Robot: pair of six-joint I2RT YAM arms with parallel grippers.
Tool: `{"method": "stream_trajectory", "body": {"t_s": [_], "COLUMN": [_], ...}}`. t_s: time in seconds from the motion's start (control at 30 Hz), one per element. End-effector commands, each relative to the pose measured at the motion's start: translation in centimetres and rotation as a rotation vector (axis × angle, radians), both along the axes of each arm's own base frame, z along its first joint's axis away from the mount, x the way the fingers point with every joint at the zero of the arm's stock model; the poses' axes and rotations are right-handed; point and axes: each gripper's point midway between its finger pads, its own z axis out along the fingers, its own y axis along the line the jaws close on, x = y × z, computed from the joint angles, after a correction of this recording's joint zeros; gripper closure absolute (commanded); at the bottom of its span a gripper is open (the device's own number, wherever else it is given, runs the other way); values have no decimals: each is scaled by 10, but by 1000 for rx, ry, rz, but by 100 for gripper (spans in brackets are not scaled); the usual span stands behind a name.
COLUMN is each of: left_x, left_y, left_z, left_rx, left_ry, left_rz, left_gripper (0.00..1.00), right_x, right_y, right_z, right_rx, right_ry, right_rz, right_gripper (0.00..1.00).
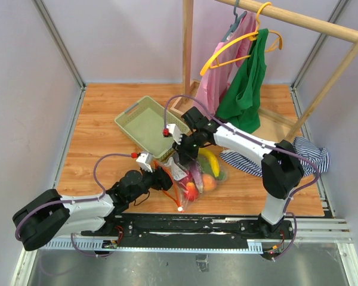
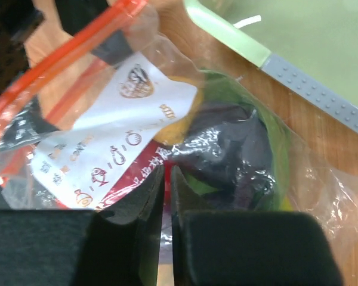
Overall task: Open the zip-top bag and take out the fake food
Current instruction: Pick up the fake fruit from the zipper food storage bag.
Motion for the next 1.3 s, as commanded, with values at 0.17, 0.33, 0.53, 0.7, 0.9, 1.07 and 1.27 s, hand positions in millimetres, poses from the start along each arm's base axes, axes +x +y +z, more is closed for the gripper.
{"method": "stream_trajectory", "body": {"t_s": [0.17, 0.33, 0.53, 0.7, 0.9, 1.07, 1.27], "left_x": [13, 20, 25, 31, 36, 36, 26], "left_y": [0, 1, 3, 2, 0, -3, -18], "left_z": [5, 7, -1, 1, 4, -2, -4], "left_rx": [13, 45, 109, 140, 196, 223, 161], "left_ry": [15, -29, -63, -106, -190, -199, -161], "left_rz": [44, 36, -12, -41, -73, -103, -179], "left_gripper": [23, 23, 28, 32, 30, 26, 26], "right_x": [13, 2, -9, 2, 18, 10, -27], "right_y": [-9, -20, -10, 10, 16, 10, 8], "right_z": [-43, -59, -42, -22, -44, -67, -58], "right_rx": [-160, -212, -123, -61, -126, -161, -75], "right_ry": [-10, 23, 54, 44, 61, 100, 181], "right_rz": [-126, -90, -24, -29, -62, -45, 83], "right_gripper": [95, 95, 94, 88, 89, 90, 95]}}
